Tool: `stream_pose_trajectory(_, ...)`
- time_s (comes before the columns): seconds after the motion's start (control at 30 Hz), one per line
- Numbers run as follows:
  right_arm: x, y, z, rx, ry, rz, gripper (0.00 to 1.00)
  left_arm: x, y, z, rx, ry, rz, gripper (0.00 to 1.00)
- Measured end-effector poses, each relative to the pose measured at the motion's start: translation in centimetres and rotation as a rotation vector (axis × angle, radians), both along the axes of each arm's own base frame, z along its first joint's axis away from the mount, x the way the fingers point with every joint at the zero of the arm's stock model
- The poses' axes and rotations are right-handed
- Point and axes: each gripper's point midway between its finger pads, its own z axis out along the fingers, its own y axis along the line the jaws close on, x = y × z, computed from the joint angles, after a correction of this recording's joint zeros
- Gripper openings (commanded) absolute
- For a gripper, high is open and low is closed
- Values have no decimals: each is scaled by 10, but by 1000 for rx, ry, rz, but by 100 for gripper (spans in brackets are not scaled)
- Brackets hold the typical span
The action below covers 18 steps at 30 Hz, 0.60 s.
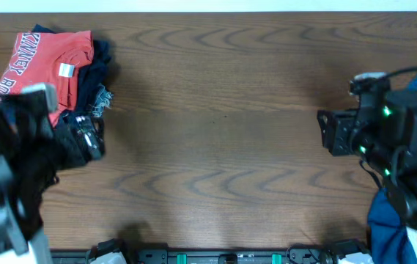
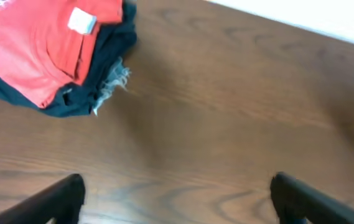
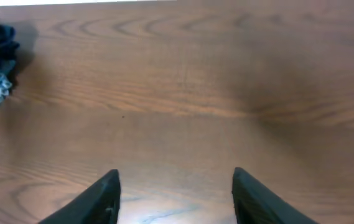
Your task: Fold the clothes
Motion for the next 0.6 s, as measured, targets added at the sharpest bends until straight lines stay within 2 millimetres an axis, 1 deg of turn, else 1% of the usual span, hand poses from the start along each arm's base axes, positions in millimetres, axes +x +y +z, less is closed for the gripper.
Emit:
stream_pose_trajectory(0.03,-4,-1,5,-2,-20,5,99,-6,-2,5,9,-25,0,98)
stream_pose_trajectory(0.13,-12,-2,13,-4,-52,11,99,-25,-8,20,40,-100,5,98)
stream_pose_trajectory(0.23,-18,-4,12,-7,-43,12,99,-35,-11,27,54,-139,5,98)
stream_pose_trajectory(0.33,-23,-4,7,-13,-18,14,99,-37,-12,27,55,-142,5,98)
stream_pose_trajectory(0.6,-22,-4,5,-15,-9,14,99,-33,-10,25,51,-129,5,98)
